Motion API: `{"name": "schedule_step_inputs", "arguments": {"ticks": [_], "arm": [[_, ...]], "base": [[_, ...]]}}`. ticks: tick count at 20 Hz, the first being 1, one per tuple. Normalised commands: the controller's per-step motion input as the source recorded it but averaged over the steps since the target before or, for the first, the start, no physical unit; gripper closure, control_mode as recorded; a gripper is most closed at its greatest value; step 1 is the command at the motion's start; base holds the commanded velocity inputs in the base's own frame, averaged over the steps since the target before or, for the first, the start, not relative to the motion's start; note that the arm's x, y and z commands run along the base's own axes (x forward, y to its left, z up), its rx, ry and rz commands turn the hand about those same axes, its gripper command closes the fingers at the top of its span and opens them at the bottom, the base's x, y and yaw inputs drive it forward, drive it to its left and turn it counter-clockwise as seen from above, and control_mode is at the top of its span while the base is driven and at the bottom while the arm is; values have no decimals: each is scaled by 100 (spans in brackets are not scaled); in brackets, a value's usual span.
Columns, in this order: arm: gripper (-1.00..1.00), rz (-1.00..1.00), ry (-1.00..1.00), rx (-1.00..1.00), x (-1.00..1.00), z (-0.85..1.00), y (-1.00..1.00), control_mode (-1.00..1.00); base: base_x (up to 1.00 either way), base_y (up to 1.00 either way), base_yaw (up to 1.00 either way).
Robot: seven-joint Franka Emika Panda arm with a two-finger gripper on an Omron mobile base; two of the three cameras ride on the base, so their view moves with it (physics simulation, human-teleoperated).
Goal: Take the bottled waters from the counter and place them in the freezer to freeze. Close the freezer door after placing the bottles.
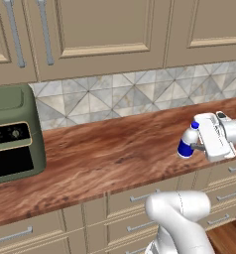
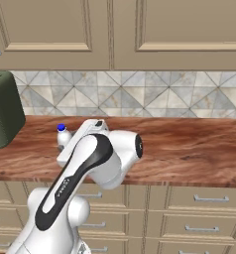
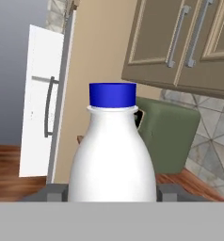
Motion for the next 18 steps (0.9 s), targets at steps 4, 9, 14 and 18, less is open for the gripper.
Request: {"name": "schedule_step_inputs", "arguments": {"ticks": [4, 9, 14, 18], "arm": [[100, 1, 0, 0, -3, 0, 6, 100], [100, 0, 0, 0, 0, 0, 0, 100], [100, 0, 0, 0, 0, 0, 0, 100], [100, 0, 0, 0, 0, 0, 0, 100]], "base": [[-13, 20, 6], [-55, 55, 20], [-72, 69, 26], [-68, 80, 28]]}}
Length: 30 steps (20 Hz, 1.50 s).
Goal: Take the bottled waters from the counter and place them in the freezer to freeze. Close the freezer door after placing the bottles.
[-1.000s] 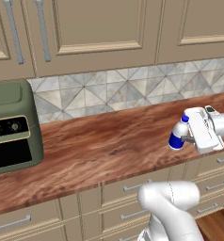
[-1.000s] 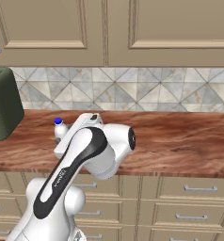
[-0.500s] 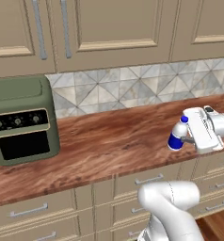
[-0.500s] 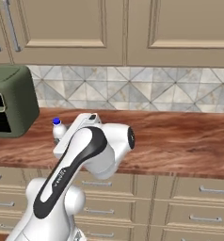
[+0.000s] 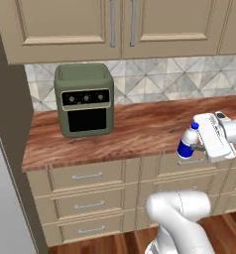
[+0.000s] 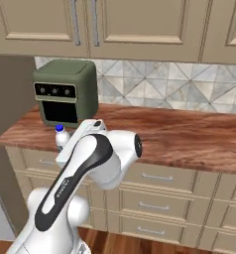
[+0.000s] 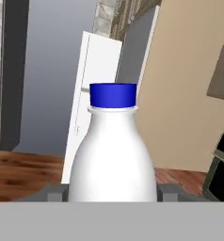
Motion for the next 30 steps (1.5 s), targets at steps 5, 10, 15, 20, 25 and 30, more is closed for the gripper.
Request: {"name": "schedule_step_inputs", "arguments": {"ticks": [5, 10, 15, 20, 25, 30], "arm": [[100, 0, 0, 0, 0, 0, 0, 100], [100, 0, 0, 0, 0, 0, 0, 100], [100, 0, 0, 0, 0, 0, 0, 100], [100, 0, 0, 0, 0, 0, 0, 100], [100, 0, 0, 0, 0, 0, 0, 100], [100, 0, 0, 0, 0, 0, 0, 100]], "base": [[-52, 74, 27], [-42, 62, 29], [-22, 91, 28], [0, 100, 20], [0, 99, 11], [1, 83, 0]]}}
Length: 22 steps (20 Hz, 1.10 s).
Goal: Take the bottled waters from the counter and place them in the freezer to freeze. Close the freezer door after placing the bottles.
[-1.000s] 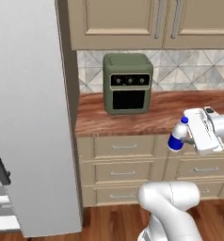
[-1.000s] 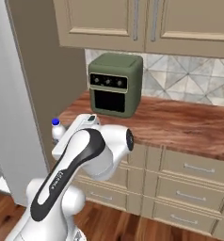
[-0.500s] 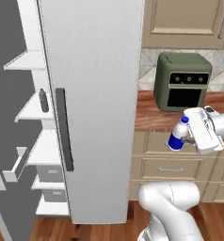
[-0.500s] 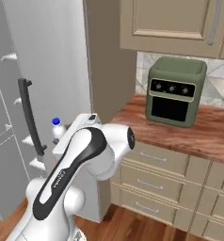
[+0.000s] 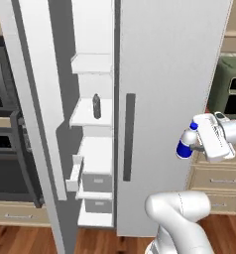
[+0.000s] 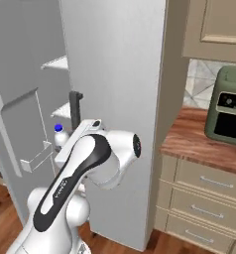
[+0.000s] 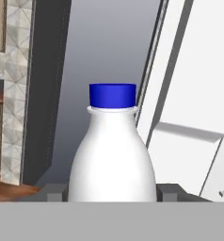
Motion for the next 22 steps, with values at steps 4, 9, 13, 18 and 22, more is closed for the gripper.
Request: {"name": "schedule_step_inputs", "arguments": {"ticks": [4, 9, 13, 18, 22], "arm": [[100, 0, 0, 0, 0, 0, 0, 100], [100, 0, 0, 0, 0, 0, 0, 100], [100, 0, 0, 0, 0, 0, 0, 100], [100, 0, 0, 0, 0, 0, 0, 100], [100, 0, 0, 0, 0, 0, 0, 100]], "base": [[9, 82, -4], [22, 51, -16], [26, 52, -16], [27, 18, -12], [39, -1, -1]]}}
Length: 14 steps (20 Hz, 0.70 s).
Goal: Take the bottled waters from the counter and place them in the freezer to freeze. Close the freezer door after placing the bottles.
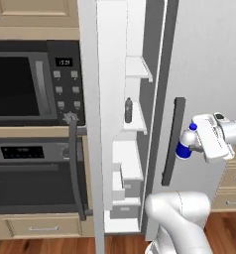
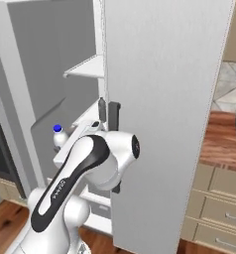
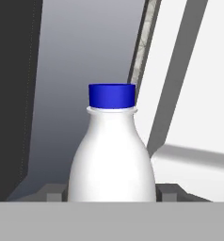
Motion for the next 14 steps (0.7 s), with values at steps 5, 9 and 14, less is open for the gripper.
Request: {"name": "schedule_step_inputs", "arguments": {"ticks": [5, 9, 14], "arm": [[100, 0, 0, 0, 0, 0, 0, 100], [100, 0, 0, 0, 0, 0, 0, 100], [100, 0, 0, 0, 0, 0, 0, 100]], "base": [[40, 13, 0], [29, 22, 0], [29, 34, -2]]}}
